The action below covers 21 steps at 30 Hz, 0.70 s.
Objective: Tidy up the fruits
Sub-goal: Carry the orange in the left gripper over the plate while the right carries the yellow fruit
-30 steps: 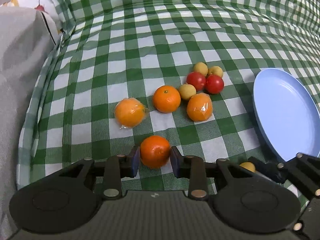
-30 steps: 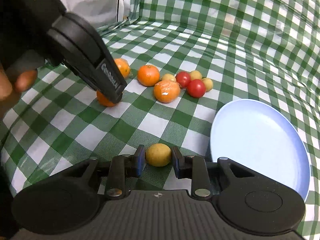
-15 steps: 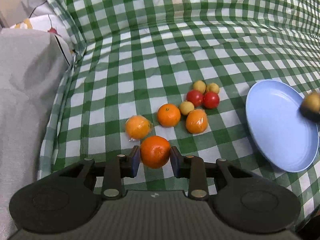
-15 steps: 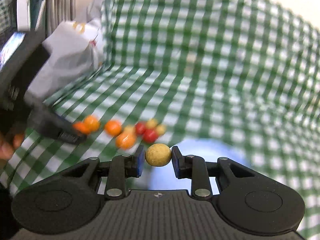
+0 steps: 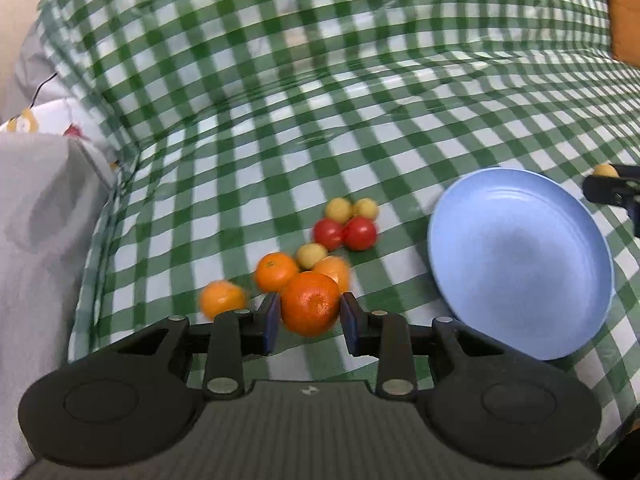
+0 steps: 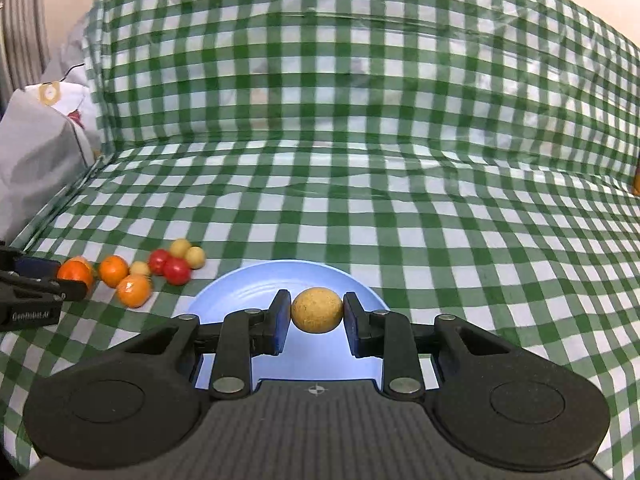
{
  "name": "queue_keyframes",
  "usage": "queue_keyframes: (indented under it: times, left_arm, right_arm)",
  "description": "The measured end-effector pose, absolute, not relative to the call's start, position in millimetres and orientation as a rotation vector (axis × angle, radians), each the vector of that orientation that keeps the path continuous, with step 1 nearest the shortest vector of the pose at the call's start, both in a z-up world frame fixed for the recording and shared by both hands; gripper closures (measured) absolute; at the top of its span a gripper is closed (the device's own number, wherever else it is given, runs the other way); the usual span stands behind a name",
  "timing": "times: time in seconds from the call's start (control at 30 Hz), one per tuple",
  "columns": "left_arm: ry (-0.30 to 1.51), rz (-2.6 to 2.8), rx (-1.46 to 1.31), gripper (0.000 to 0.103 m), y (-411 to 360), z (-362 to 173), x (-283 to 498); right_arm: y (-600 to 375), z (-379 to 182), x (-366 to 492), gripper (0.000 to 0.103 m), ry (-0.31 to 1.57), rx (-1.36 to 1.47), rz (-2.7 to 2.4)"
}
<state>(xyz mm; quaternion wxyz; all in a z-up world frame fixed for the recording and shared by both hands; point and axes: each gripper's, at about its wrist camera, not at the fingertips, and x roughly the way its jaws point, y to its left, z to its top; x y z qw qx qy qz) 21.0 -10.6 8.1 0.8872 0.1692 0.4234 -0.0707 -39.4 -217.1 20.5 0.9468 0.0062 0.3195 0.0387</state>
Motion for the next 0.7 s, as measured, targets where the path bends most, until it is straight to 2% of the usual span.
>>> queue_keyframes:
  times: [0.7]
  left_arm:
    - [0.718, -0.38, 0.5, 0.067, -92.7, -5.0, -13.2]
  right_arm:
    - [-232.8, 11.4, -30.3, 0.073, 0.652, -0.003, 0.002]
